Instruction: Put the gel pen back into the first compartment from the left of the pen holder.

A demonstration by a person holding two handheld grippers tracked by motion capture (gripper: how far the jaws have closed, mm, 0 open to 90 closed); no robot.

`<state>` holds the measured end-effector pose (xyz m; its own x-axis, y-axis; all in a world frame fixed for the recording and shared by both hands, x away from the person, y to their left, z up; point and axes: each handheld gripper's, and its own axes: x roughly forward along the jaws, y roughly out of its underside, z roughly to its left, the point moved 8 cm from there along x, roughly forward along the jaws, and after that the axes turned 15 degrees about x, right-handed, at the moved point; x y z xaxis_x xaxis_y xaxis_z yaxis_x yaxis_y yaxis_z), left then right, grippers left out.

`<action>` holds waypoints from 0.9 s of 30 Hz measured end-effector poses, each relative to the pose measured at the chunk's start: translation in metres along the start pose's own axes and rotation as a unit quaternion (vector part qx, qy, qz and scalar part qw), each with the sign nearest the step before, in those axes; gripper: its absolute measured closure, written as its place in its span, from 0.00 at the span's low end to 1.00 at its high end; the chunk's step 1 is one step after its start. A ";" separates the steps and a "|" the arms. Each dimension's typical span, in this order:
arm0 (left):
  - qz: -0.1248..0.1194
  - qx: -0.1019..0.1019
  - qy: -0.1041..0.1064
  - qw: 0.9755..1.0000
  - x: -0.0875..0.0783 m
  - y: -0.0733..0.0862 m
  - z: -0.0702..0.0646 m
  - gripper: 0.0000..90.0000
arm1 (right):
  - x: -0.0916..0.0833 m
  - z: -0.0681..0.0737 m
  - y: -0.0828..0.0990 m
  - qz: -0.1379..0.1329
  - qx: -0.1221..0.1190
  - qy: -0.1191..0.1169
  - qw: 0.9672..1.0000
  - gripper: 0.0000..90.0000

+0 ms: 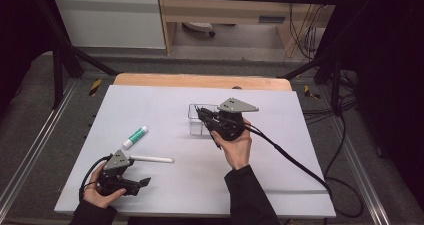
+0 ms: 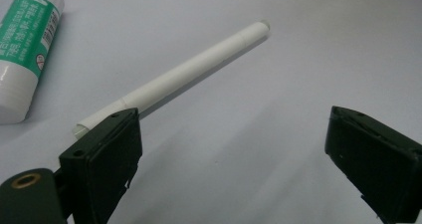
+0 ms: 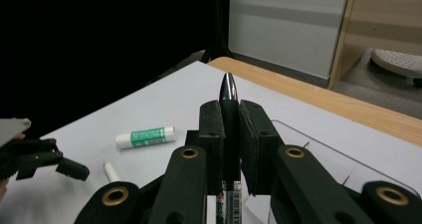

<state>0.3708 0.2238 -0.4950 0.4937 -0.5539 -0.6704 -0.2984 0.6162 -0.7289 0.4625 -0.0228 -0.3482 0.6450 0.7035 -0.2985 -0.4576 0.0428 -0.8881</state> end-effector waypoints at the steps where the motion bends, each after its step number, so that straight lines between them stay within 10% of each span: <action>1: 0.000 0.000 0.000 1.000 0.000 0.000 0.000 0.08 | 0.001 -0.001 -0.002 -0.002 0.002 -0.002 1.000 0.90; 27: -0.001 0.001 0.001 1.000 0.000 0.000 0.000 0.09 | 0.053 -0.021 -0.050 -0.079 0.023 0.008 0.997 0.90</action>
<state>0.3711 0.2236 -0.4952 0.4927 -0.5567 -0.6688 -0.2953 0.6161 -0.7303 0.5325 -0.0022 -0.3268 0.7209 0.6737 -0.1625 -0.3775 0.1851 -0.9073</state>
